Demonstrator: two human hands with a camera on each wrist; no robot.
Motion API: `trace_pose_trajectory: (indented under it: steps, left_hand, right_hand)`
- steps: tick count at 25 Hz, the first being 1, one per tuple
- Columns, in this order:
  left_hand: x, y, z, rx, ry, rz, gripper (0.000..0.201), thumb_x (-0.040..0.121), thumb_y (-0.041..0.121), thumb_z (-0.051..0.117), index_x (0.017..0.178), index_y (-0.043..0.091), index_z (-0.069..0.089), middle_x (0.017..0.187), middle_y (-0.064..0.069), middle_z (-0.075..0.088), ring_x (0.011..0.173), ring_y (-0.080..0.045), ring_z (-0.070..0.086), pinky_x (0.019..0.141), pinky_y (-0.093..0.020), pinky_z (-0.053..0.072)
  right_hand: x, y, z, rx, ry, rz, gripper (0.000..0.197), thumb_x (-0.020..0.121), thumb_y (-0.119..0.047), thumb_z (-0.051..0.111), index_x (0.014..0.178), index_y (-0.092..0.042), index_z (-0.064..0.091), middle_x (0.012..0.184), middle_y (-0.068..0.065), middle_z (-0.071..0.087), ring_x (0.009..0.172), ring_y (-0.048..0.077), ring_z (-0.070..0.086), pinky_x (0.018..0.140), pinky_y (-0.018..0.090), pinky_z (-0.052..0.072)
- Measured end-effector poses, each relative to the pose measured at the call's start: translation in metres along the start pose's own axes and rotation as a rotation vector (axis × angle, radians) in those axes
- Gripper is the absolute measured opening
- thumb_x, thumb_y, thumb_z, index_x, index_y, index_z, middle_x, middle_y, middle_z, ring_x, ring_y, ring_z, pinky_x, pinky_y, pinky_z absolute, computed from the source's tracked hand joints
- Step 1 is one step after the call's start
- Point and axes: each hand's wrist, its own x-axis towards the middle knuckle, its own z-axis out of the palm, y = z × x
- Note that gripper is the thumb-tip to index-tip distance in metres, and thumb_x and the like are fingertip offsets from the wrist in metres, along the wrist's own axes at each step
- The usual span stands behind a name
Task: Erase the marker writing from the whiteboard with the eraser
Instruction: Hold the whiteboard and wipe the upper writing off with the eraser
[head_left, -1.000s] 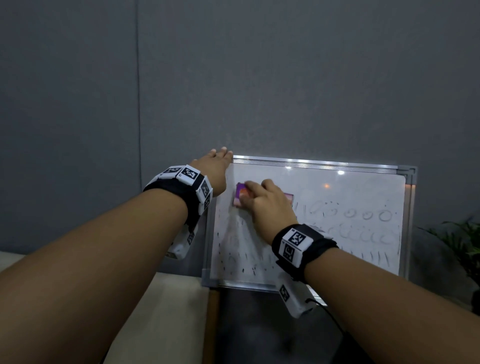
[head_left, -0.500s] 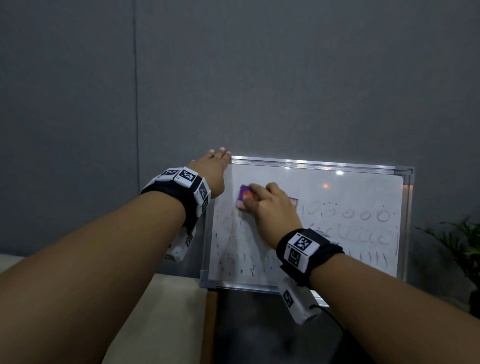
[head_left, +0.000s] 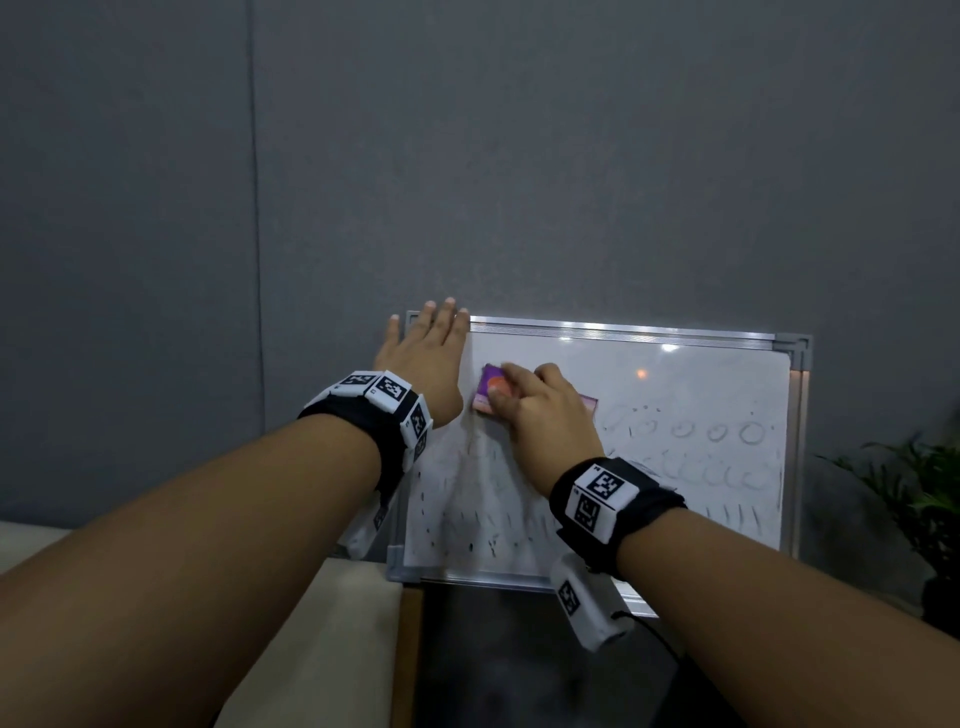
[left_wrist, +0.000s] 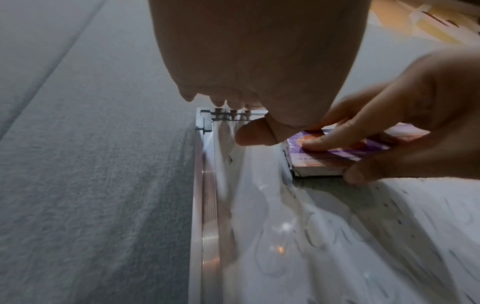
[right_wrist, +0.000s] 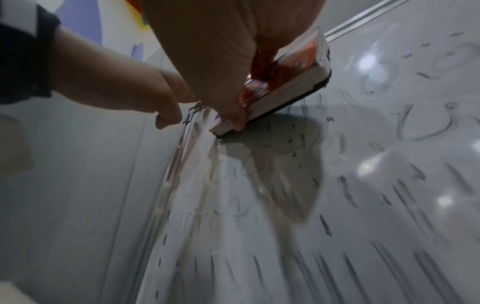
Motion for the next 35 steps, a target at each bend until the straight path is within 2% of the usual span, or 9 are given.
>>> trace_pose_trajectory:
  steps: [3,6,12,15,18,21,24,29,35]
  left_hand:
    - [0.001,0.005,0.001,-0.020,-0.003,0.012,0.087,0.088,0.023,0.047,0.151,0.015,-0.013,0.159,-0.003,-0.018,0.146,-0.022,-0.014,0.117,-0.050,-0.004]
    - [0.005,0.003,0.001,-0.043,-0.031,-0.019,0.091,0.084,0.015,0.048,0.151,0.018,-0.013,0.159,0.001,-0.017,0.146,-0.020,-0.014,0.117,-0.051,-0.003]
    - [0.011,0.003,-0.007,-0.034,-0.055,-0.021,0.090,0.082,0.011,0.047,0.152,0.020,-0.008,0.160,0.002,-0.011,0.147,-0.019,-0.007,0.117,-0.051,0.003]
    - [0.011,0.004,-0.008,-0.032,-0.062,-0.030,0.091,0.081,0.010,0.047,0.152,0.021,-0.008,0.161,0.001,-0.010,0.147,-0.020,-0.006,0.117,-0.052,0.004]
    - [0.012,0.003,-0.008,-0.011,-0.059,-0.028,0.090,0.081,0.009,0.047,0.152,0.021,-0.006,0.161,0.000,-0.008,0.147,-0.021,-0.003,0.117,-0.053,0.007]
    - [0.013,0.004,-0.010,0.009,-0.069,-0.023,0.090,0.081,0.008,0.047,0.152,0.021,-0.006,0.161,-0.001,-0.008,0.147,-0.022,-0.003,0.117,-0.054,0.008]
    - [0.014,0.005,-0.009,0.022,-0.065,-0.016,0.089,0.082,0.007,0.048,0.152,0.020,-0.007,0.161,-0.002,-0.008,0.147,-0.023,-0.002,0.116,-0.054,0.009]
    - [0.014,0.002,-0.011,0.024,-0.073,-0.014,0.090,0.081,0.007,0.048,0.152,0.021,-0.006,0.161,-0.001,-0.008,0.147,-0.023,-0.001,0.116,-0.054,0.011]
    - [0.016,0.004,-0.008,0.026,-0.070,-0.013,0.092,0.081,0.007,0.049,0.152,0.021,-0.007,0.161,-0.002,-0.008,0.147,-0.024,-0.001,0.116,-0.054,0.012]
  right_hand:
    - [-0.004,-0.001,0.006,0.000,-0.025,-0.022,0.035,0.079,-0.011,0.071,0.113,-0.016,0.068,0.128,0.007,0.058,0.099,0.028,0.052,0.078,0.036,0.051]
    - [-0.018,0.002,0.010,-0.032,-0.072,-0.078,0.037,0.074,-0.009,0.074,0.109,-0.018,0.069,0.128,0.006,0.059,0.096,0.027,0.052,0.073,0.036,0.049]
    - [-0.007,0.012,0.003,-0.008,-0.024,0.047,0.030,0.074,-0.008,0.072,0.103,-0.013,0.068,0.131,0.010,0.058,0.096,0.030,0.051,0.074,0.037,0.049]
    - [-0.010,0.005,0.006,-0.012,-0.047,-0.003,0.035,0.071,-0.006,0.072,0.105,-0.013,0.069,0.129,0.009,0.059,0.093,0.029,0.051,0.073,0.036,0.049]
    - [-0.027,0.004,0.007,-0.024,-0.117,-0.038,0.038,0.074,-0.008,0.072,0.111,-0.017,0.067,0.132,0.005,0.056,0.097,0.026,0.048,0.072,0.037,0.050]
    - [-0.027,0.012,0.002,-0.031,-0.117,0.013,0.035,0.079,-0.013,0.070,0.113,-0.018,0.065,0.136,0.004,0.053,0.102,0.026,0.048,0.077,0.037,0.050]
    - [-0.014,0.015,0.001,-0.031,-0.094,0.077,0.033,0.078,-0.015,0.072,0.110,-0.018,0.065,0.136,0.004,0.053,0.101,0.026,0.047,0.077,0.037,0.050]
    - [-0.023,0.005,0.007,-0.040,-0.144,-0.012,0.035,0.081,-0.014,0.068,0.115,-0.019,0.064,0.138,0.004,0.051,0.103,0.026,0.046,0.079,0.038,0.049]
    - [-0.013,0.004,0.004,-0.006,-0.096,0.074,0.033,0.081,-0.013,0.066,0.113,-0.019,0.064,0.139,0.004,0.050,0.104,0.027,0.044,0.079,0.037,0.048]
